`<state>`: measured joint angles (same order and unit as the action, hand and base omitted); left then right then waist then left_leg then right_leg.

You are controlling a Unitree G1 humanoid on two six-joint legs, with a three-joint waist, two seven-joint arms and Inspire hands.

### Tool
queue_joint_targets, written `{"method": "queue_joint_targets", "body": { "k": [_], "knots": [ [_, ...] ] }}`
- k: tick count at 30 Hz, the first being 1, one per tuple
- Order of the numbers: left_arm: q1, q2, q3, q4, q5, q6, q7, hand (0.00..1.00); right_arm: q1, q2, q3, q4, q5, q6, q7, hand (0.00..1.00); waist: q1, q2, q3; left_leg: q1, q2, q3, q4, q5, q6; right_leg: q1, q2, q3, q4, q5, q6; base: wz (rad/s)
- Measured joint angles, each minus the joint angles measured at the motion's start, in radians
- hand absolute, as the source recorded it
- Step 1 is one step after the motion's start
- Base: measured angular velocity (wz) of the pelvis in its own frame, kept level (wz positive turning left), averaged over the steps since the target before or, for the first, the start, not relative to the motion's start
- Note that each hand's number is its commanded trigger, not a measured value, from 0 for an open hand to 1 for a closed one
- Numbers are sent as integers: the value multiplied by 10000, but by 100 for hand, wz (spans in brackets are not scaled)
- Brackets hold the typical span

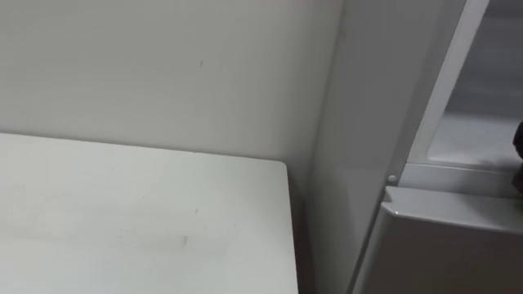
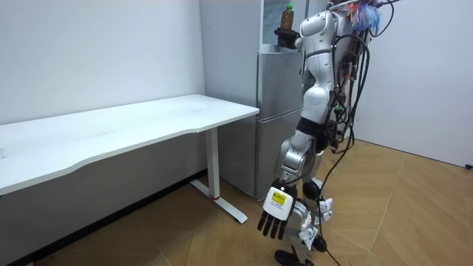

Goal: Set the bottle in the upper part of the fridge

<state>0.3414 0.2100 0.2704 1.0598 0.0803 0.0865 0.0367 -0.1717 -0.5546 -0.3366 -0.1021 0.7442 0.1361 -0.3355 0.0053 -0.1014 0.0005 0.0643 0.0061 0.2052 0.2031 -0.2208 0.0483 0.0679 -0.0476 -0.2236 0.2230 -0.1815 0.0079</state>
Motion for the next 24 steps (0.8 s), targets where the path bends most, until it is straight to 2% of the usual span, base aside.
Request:
{"method": "queue_joint_targets", "body": {
  "k": [1, 7, 11, 14, 18, 21, 22, 24],
  "knots": [
    [2, 11, 21, 4, -11, 26, 55, 0, -182, -110, 13, 303, 20, 15, -6, 100, 3, -31, -8, 4, -1, 3, 2, 0, 0, 5, -3, 1, 4, 0, 0, 0],
    [4, 18, 22, 2, 8, 248, 97, 0, -1015, -164, 80, 1362, -50, 198, 2, 100, 20, -250, -27, -6, 0, 2, 16, 1, 0, -8, 0, 6, 24, -3, 0, 0],
    [7, 53, 25, -1, 11, 365, 6, 0, -1608, -560, 492, 2301, -50, 545, 306, 100, 34, -427, -41, -11, -8, -14, 16, 1, 2, -14, -12, -17, 56, -3, 1, 0],
    [78, 89, 24, 14, -12, 392, -52, 0, -1885, -610, 506, 2704, -33, 545, 445, 100, 65, -538, -59, -24, -5, -73, 28, 1, 2, 7, -24, -210, 46, -2, 1, 4],
    [80, 86, 25, -15, -9, 418, -107, 0, -2301, -717, 525, 3479, -19, 541, 691, 100, 225, -537, -73, -55, -22, -165, 38, 0, 4, 25, -38, -403, -1, -2, 1, 3],
    [92, 73, 56, -28, 25, 620, -103, 0, -2857, -735, 648, 4035, -97, 535, 849, 100, 338, -418, -97, -62, -17, -219, 38, 0, 2, 35, -42, -584, -20, -2, 0, 2],
    [128, 74, 56, -48, 27, 690, -97, 0, -3143, -805, 877, 4348, -281, 533, 906, 100, 338, -358, -128, -62, -14, -250, 37, 1, 0, 53, -49, -728, -22, -2, 0, 7],
    [189, 102, 56, -124, 9, 747, -62, 0, -3512, -1081, 1312, 4924, -510, 516, 1056, 100, 336, -312, -124, -4, -16, -324, 37, 1, -2, 148, -52, -859, -32, -2, 0, 12]
  ]
}}
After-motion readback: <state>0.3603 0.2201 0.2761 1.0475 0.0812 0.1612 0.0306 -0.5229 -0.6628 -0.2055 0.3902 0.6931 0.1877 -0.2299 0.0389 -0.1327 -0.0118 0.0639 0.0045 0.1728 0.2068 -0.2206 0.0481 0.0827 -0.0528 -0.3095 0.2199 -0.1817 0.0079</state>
